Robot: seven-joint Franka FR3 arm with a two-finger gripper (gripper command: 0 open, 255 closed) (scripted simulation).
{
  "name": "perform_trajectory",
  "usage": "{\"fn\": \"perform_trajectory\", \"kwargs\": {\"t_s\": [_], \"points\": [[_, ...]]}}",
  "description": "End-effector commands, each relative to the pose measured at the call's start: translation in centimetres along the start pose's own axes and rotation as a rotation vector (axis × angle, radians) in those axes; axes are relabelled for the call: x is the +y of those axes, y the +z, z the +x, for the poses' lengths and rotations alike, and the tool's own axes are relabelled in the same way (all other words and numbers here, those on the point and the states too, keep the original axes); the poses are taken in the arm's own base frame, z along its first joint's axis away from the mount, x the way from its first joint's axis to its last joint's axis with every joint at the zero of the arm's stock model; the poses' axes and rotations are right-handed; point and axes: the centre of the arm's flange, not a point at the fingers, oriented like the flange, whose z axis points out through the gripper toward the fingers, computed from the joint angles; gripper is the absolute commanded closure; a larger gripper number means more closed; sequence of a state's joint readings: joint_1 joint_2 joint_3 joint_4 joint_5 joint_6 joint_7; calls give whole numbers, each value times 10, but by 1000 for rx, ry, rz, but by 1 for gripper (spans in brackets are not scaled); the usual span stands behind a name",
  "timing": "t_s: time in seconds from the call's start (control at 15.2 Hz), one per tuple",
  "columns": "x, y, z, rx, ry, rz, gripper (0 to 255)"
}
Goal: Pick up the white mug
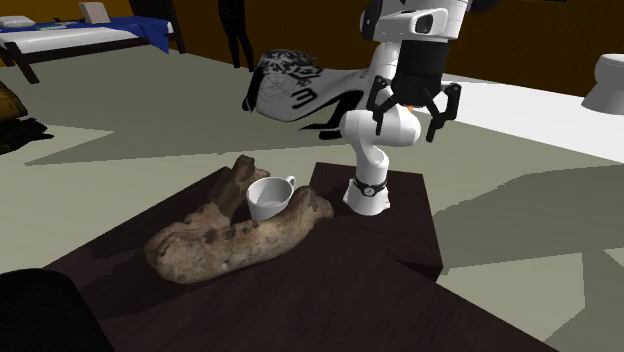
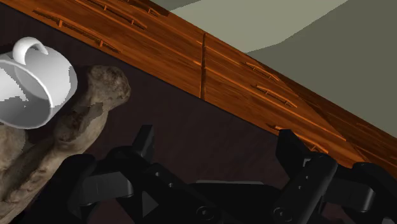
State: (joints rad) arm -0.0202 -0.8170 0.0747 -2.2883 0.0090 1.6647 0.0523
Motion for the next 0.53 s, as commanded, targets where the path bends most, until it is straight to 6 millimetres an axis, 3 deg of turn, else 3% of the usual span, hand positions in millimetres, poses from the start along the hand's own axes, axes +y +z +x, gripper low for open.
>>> {"fn": "perform_trajectory", "kwargs": {"t_s": [0.0, 0.46], "points": [[0, 0, 0, 0, 0, 0, 0], [78, 51, 2, -24, -122, 6, 0]]}}
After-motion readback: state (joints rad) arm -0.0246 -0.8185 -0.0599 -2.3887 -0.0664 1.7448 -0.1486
